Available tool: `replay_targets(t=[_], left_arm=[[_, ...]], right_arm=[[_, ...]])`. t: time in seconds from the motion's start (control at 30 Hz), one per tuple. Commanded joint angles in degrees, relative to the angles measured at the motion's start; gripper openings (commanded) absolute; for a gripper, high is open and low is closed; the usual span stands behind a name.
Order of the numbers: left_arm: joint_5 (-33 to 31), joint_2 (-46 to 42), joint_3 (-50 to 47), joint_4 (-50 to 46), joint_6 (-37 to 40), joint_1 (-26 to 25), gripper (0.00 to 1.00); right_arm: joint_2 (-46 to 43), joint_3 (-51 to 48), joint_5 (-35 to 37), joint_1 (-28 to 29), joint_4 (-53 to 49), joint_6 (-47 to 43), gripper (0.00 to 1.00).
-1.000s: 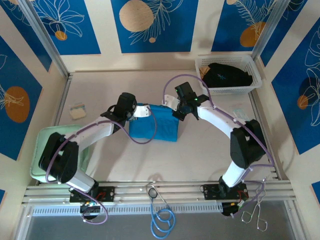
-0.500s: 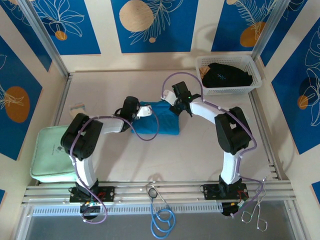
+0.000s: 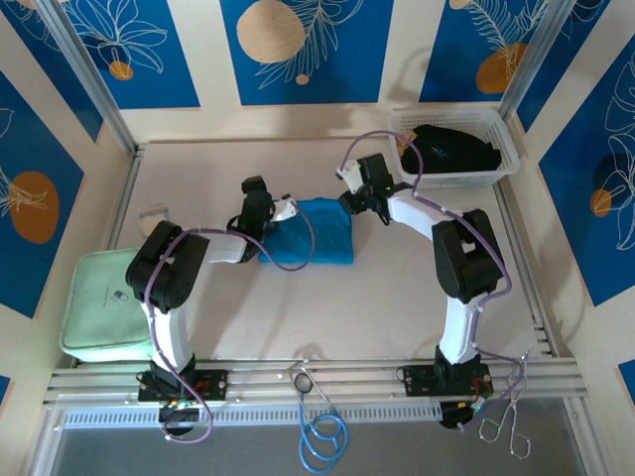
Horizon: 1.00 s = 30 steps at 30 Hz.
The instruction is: Fold and stack the t-shirts
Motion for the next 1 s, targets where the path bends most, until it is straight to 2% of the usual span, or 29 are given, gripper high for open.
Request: replay_targets(t=[0.0,0.1,0.23,0.37,0.43,0.5,0.6,0.77,0.97], left_arm=[[-3.3,-8.47,4.68,-5.04,-8.34,0.53,1.0],[-4.78,-15.9,8.82,-16.65,-18.31,0.53,1.0],[-4.54,-25.46,15.13,-39.2,-37.5,0.4,1.0],[4.67,-29.38,23.53,-69.49,-57.24,0.18,1.0],[8.04,-28.62,26.4,-80.17,-66.98,0.17,0.89],[14.25,-26.85,27.26,-88.12,-72.81,0.17,0.83],[21.65,-23.93,23.67,-89.31,-77.73,0.09,0.82],[20.07,-18.44,17.87,-82.4,-83.98,0.0,0.82],[18.47,-10.19,19.09,-77.35,-85.8,0.18,0.79]], right_arm=[[-9.05,1.75,-2.16,-1.02,-1.91,13.05,0.55],[-11.54,9.42,-4.27,-4.23,-18.7,26.29,0.55],[-16.79,8.21,-9.83,-5.37,-27.67,33.66,0.55],[-20.51,2.36,-14.76,-3.82,-31.42,37.83,0.57],[-20.51,0.56,-14.44,-2.39,-33.3,39.58,0.57],[-19.68,-1.03,-14.43,-1.04,-33.65,41.39,0.56],[-16.57,-1.84,-15.96,-0.02,-32.5,43.88,0.55],[-7.11,1.54,-13.98,1.32,-32.27,45.02,0.55],[1.08,3.41,-11.63,2.04,-30.75,46.85,0.56]])
